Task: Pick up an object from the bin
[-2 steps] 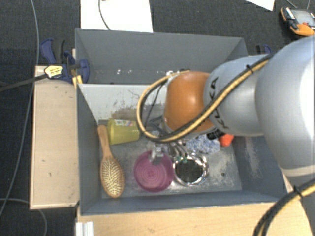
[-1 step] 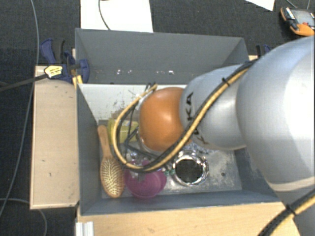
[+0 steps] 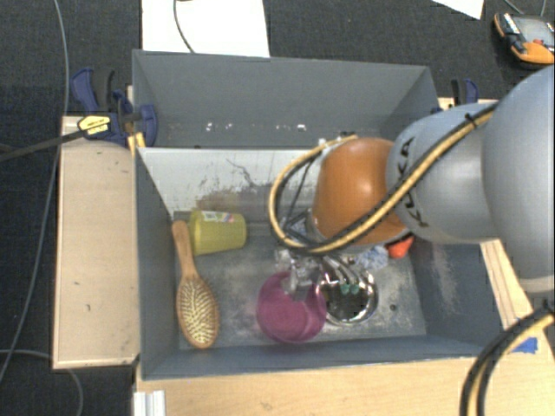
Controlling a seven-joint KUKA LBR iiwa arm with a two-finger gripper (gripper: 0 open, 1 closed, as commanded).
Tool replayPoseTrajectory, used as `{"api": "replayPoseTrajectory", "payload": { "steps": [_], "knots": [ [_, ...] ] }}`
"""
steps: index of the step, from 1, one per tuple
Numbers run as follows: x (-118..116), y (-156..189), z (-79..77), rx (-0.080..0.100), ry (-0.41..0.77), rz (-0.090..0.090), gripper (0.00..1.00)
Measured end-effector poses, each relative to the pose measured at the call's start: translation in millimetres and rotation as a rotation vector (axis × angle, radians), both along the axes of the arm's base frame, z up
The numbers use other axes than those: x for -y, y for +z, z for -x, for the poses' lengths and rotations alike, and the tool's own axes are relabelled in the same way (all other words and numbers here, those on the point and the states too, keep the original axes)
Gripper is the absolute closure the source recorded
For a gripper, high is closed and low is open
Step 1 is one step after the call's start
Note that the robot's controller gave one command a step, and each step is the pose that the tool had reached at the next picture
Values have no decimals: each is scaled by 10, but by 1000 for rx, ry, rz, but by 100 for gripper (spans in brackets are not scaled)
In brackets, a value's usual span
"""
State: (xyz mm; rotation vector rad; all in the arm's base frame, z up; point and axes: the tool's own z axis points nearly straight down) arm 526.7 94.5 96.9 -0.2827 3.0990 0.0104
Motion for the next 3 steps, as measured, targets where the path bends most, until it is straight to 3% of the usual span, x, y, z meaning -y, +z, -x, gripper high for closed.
{"api": "replayPoseTrajectory", "payload": {
  "steps": [1, 2, 3],
  "knots": [
    [-733, 974, 312, -1, 188, -4, 100],
    [-668, 952, 241, 14, 144, -10, 100],
    [-482, -77, 68, 17, 276, -7, 100]
  ]
}}
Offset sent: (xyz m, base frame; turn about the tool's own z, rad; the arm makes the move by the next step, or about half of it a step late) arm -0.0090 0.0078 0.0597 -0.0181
